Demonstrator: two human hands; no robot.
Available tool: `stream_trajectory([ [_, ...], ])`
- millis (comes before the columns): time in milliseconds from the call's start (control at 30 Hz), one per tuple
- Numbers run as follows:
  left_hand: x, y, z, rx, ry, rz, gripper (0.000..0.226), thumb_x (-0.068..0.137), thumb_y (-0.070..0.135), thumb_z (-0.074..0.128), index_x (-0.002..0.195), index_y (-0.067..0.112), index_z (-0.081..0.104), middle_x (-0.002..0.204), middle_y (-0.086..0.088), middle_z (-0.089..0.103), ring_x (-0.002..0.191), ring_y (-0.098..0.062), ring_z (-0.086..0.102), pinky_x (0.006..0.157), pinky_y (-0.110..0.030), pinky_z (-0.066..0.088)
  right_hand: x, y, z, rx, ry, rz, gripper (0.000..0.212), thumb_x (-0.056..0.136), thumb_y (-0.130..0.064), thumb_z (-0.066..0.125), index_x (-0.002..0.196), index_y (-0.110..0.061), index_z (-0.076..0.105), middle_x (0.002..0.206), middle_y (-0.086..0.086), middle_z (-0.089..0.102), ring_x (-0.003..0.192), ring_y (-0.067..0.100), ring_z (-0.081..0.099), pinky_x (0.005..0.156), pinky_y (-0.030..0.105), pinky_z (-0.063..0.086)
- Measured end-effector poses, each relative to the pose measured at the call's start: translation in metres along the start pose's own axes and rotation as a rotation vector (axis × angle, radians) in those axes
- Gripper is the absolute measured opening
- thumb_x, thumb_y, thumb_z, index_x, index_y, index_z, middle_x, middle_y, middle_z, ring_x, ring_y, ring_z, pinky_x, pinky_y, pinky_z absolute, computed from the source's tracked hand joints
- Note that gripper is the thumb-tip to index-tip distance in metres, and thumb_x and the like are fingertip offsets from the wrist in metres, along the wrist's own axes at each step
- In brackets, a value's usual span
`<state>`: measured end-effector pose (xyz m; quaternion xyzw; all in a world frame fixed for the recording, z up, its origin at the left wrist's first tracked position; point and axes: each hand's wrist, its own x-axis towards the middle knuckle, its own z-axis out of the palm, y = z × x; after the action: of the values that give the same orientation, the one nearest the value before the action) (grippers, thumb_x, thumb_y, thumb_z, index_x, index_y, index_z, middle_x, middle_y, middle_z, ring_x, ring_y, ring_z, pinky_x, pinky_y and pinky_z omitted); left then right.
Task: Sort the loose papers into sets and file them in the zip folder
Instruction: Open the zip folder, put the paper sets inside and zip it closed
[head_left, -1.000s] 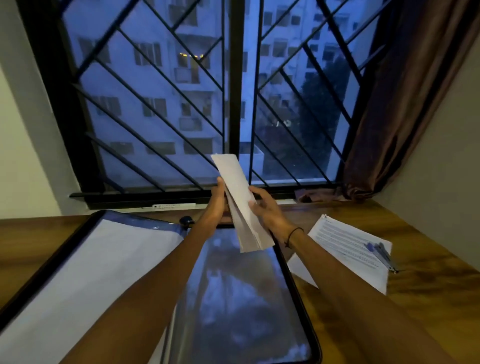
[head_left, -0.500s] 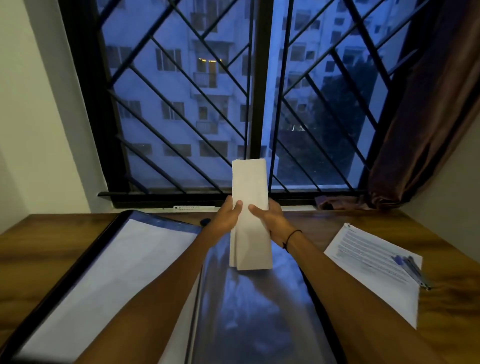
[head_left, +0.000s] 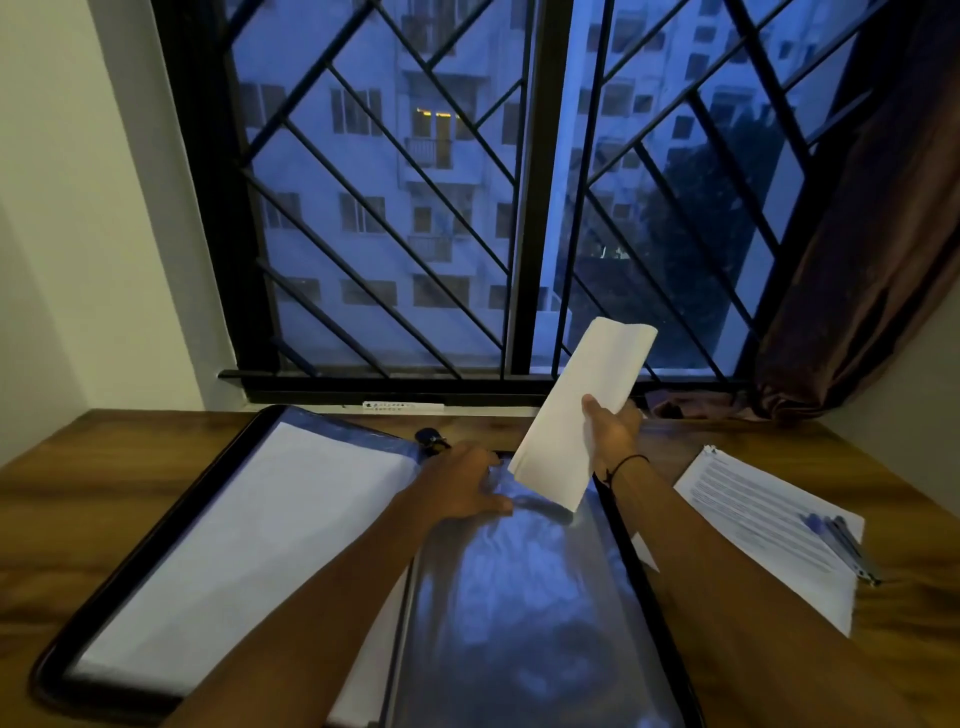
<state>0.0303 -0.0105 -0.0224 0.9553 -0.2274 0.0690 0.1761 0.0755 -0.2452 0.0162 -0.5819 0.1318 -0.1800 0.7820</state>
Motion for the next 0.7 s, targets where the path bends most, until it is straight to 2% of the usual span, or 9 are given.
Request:
stream_trajectory([
  [67, 0.004, -0.001, -0.001, -0.032, 0.008, -0.060, 0.055, 0.064, 0.067, 0.084, 0.079, 0.023, 0.055, 0.096, -0.004, 0.066, 0.089, -0.021, 0.065, 0.069, -0.030, 0.048, 0.002, 0.000, -0.002, 0.021, 0.005, -0.008, 0.044, 0.088, -0.011, 0.076, 0.128, -0.002, 0.060, 0.123, 0.017, 0.069, 0.109, 0.036, 0.067, 0.097, 0.057, 0.054],
  [100, 0.006, -0.004, 0.000, -0.068, 0.009, -0.084, 0.055, 0.064, 0.066, 0.086, 0.077, 0.022, 0.056, 0.090, -0.006, 0.067, 0.084, -0.020, 0.064, 0.066, -0.028, 0.044, 0.003, -0.002, -0.002, 0.028, 0.013, -0.012, 0.041, 0.090, -0.009, 0.074, 0.128, -0.001, 0.059, 0.123, 0.017, 0.068, 0.110, 0.036, 0.067, 0.097, 0.057, 0.054],
  [200, 0.009, -0.010, -0.002, -0.225, 0.065, -0.048, 0.051, 0.064, 0.065, 0.086, 0.087, 0.021, 0.078, 0.081, -0.004, 0.071, 0.071, -0.007, 0.057, 0.059, -0.025, 0.042, 0.001, -0.011, -0.003, 0.033, 0.019, -0.022, 0.040, 0.092, -0.007, 0.071, 0.130, -0.001, 0.058, 0.123, 0.016, 0.068, 0.110, 0.035, 0.067, 0.098, 0.057, 0.054],
  [267, 0.011, -0.011, -0.001, -0.379, 0.137, -0.037, 0.044, 0.065, 0.064, 0.084, 0.085, 0.025, 0.081, 0.079, 0.005, 0.073, 0.074, -0.006, 0.062, 0.064, -0.028, 0.050, 0.003, -0.014, -0.003, 0.029, 0.022, -0.030, 0.041, 0.093, -0.008, 0.071, 0.131, -0.001, 0.057, 0.125, 0.016, 0.068, 0.111, 0.035, 0.067, 0.099, 0.057, 0.053],
  [367, 0.015, -0.006, -0.006, -0.544, 0.160, -0.018, 0.022, 0.080, 0.033, 0.087, 0.084, 0.013, 0.077, 0.086, 0.000, 0.075, 0.084, -0.012, 0.070, 0.075, -0.023, 0.055, 0.007, -0.023, -0.002, 0.118, 0.035, -0.016, 0.042, 0.094, -0.007, 0.070, 0.134, -0.001, 0.056, 0.127, 0.015, 0.067, 0.112, 0.034, 0.066, 0.098, 0.054, 0.054],
  [467, 0.018, -0.005, -0.011, -0.581, 0.171, -0.001, 0.005, 0.090, 0.011, 0.076, 0.090, 0.006, 0.074, 0.089, -0.001, 0.075, 0.085, -0.007, 0.070, 0.078, -0.020, 0.055, 0.013, -0.036, 0.005, 0.242, 0.091, -0.024, 0.045, 0.094, -0.003, 0.068, 0.137, -0.003, 0.056, 0.130, 0.014, 0.065, 0.111, 0.031, 0.066, 0.094, 0.049, 0.056],
  [567, 0.021, -0.005, -0.011, -0.535, 0.169, 0.036, 0.001, 0.090, 0.015, 0.074, 0.090, 0.014, 0.075, 0.088, 0.005, 0.075, 0.084, -0.010, 0.071, 0.077, -0.024, 0.056, 0.018, -0.047, 0.018, 0.300, 0.136, -0.007, 0.043, 0.089, 0.003, 0.069, 0.131, 0.000, 0.060, 0.125, 0.014, 0.067, 0.102, 0.029, 0.067, 0.086, 0.045, 0.058],
  [700, 0.025, -0.009, -0.007, -0.534, 0.223, 0.046, 0.001, 0.087, 0.020, 0.076, 0.088, 0.020, 0.075, 0.087, 0.004, 0.076, 0.086, -0.013, 0.072, 0.081, -0.034, 0.059, 0.015, -0.046, 0.049, 0.271, 0.058, 0.011, 0.047, 0.086, 0.006, 0.075, 0.130, 0.003, 0.059, 0.131, 0.018, 0.064, 0.105, 0.030, 0.064, 0.099, 0.053, 0.053],
])
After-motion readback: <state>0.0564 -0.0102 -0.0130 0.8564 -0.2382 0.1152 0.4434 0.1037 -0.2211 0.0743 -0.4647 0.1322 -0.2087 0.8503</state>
